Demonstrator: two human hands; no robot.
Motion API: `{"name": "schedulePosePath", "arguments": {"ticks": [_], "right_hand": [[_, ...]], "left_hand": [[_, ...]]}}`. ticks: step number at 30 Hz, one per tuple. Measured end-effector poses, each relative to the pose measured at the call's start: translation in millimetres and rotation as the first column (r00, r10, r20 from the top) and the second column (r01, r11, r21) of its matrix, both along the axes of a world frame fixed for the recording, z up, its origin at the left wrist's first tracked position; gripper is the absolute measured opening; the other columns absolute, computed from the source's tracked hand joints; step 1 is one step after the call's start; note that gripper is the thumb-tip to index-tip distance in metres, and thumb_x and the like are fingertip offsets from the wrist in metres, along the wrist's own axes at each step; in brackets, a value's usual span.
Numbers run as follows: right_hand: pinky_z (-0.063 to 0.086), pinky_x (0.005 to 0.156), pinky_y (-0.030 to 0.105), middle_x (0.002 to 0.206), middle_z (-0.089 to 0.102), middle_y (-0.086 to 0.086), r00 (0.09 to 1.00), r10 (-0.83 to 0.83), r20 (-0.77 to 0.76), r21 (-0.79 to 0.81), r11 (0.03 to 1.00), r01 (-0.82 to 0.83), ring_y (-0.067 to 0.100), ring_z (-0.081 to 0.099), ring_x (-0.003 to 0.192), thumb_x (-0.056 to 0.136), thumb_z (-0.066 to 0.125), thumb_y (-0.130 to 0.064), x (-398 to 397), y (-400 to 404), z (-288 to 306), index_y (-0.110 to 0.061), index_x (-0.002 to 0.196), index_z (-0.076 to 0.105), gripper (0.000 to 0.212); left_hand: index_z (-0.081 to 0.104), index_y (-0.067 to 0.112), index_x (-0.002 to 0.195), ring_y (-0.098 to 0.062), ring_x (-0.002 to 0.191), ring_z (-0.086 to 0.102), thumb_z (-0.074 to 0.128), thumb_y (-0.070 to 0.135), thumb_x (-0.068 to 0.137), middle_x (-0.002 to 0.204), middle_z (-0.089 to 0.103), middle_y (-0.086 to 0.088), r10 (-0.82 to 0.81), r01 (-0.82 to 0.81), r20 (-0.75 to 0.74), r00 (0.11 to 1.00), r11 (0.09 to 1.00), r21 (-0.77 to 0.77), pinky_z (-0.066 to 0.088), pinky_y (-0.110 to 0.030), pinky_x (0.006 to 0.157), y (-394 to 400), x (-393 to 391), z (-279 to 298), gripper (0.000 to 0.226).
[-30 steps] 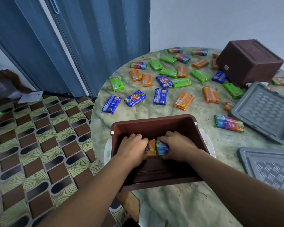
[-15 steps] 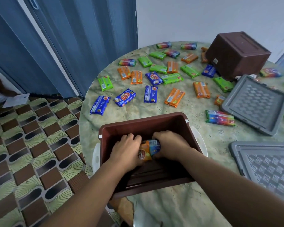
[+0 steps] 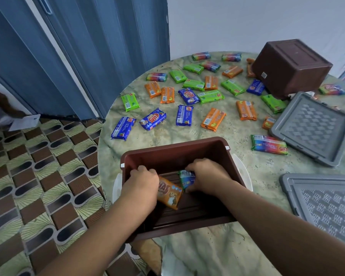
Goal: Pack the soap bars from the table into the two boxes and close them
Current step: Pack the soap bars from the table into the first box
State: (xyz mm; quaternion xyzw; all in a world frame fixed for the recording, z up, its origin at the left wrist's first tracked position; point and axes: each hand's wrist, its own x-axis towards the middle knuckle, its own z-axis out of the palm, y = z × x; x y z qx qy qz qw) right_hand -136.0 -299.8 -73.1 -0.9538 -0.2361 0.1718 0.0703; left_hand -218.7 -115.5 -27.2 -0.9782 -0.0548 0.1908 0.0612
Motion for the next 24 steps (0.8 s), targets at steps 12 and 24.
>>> {"name": "schedulePosePath", "arguments": {"ticks": [12, 24], "right_hand": [[0.053, 0.092, 0.040, 0.120, 0.061, -0.002, 1.000, 0.002, 0.015, 0.011, 1.000, -0.002, 0.023, 0.056, 0.111, 0.071, 0.084, -0.057, 1, -1, -3, -0.027, 0.130, 0.062, 0.069], [0.053, 0.089, 0.039, 0.114, 0.062, -0.003, 1.000, 0.012, -0.014, 0.034, 0.999, -0.011, 0.022, 0.057, 0.106, 0.070, 0.084, -0.047, -3, 0, 1, -0.029, 0.121, 0.058, 0.060]], "left_hand": [[0.048, 0.031, 0.134, -0.028, 0.118, 0.049, 0.069, 0.040, 0.087, 0.126, 0.052, -0.002, -0.336, 0.337, 0.025, 0.942, 0.937, -0.088, 0.044, -0.043, 0.091, 5, 7, -24, 0.053], [0.068, 0.020, 0.116, -0.029, 0.102, 0.060, 0.059, 0.028, 0.096, 0.109, 0.055, -0.004, -0.267, 0.278, 0.168, 0.949, 0.960, -0.044, 0.047, -0.041, 0.082, 0, 16, -27, 0.023]]}}
